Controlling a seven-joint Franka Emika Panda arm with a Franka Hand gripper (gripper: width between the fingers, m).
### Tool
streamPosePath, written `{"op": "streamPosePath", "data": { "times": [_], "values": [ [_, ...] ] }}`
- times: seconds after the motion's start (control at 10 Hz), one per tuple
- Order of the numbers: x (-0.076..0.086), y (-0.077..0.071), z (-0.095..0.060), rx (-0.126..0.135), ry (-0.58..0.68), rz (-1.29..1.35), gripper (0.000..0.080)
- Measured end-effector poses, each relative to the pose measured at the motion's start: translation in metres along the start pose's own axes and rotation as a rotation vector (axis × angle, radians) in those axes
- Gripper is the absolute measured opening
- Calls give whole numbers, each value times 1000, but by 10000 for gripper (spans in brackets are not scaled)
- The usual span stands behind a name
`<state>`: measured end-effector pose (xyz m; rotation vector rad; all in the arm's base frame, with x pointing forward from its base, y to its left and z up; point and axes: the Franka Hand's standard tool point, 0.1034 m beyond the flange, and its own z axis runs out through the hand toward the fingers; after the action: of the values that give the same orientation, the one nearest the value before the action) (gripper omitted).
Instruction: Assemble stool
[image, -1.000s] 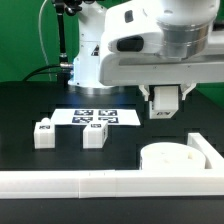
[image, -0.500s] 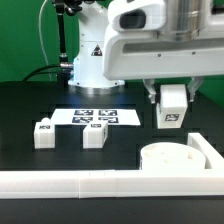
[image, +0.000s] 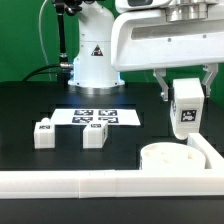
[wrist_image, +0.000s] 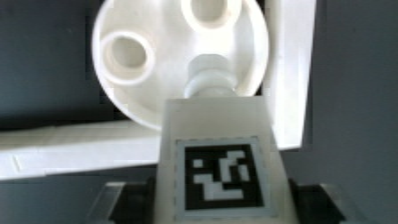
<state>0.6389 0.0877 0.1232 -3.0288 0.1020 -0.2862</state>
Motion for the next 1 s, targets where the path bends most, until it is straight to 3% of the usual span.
{"op": "streamPosePath", "data": {
  "times": [0.2, 0.6, 1.0],
  "values": [
    [5, -3, 4, 4, 123, -51, 337],
    [5, 0, 8, 1, 129, -85, 337],
    [0, -8, 12, 2, 207, -126, 337]
  ]
}}
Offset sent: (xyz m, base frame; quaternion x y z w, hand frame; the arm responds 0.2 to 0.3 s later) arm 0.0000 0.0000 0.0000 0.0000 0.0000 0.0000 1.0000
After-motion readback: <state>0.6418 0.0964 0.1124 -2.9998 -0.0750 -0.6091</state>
